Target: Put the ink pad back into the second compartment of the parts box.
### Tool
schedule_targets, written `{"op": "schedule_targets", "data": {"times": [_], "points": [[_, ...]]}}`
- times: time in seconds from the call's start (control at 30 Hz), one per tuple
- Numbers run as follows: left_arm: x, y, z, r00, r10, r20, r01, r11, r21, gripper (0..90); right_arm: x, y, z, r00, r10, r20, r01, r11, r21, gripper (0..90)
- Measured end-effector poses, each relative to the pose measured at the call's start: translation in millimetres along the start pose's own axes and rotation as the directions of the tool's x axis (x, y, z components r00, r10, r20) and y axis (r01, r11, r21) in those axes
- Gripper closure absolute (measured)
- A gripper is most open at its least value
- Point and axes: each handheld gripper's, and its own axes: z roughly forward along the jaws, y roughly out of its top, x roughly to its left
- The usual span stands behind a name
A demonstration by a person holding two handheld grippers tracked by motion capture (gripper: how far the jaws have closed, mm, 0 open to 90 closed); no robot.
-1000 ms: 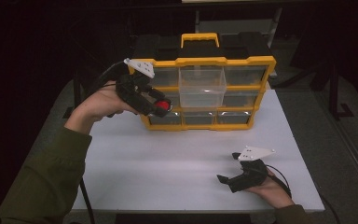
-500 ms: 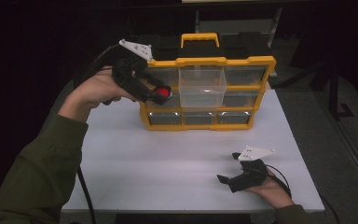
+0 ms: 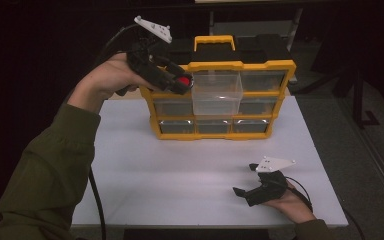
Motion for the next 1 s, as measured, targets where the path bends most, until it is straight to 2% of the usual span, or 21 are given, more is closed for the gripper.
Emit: {"op": "schedule_targets", "data": {"times": [0.3, 0.53, 0.8, 1.0], "points": [[2.6, 25.2, 16.3, 1.0, 0.007, 0.005, -0.007, 1.0, 0.001, 29.6, 0.2, 0.0, -0.1, 1.0, -0.001, -0.001, 0.001, 1.0, -0.001, 0.0], [5.9, 35.3, 33.5, 1.0, 0.008, 0.006, -0.008, 0.9999, 0.013, 29.6, 0.1, -0.1, -0.6, 1.0, 0.0, -0.003, 0.0, 1.0, -0.004, 0.0], [5.5, 38.8, 46.3, 0.9999, 0.011, 0.01, -0.012, 0.9996, 0.026, 29.6, 0.2, -0.3, -1.0, 1.0, -0.003, -0.004, 0.003, 1.0, -0.004, 0.0], [10.0, 36.6, 52.8, 0.9998, -0.018, -0.001, 0.018, 0.9996, 0.023, 29.3, 0.1, -0.4, -1.6, 1.0, -0.006, -0.002, 0.006, 1.0, -0.004, 0.0]]}}
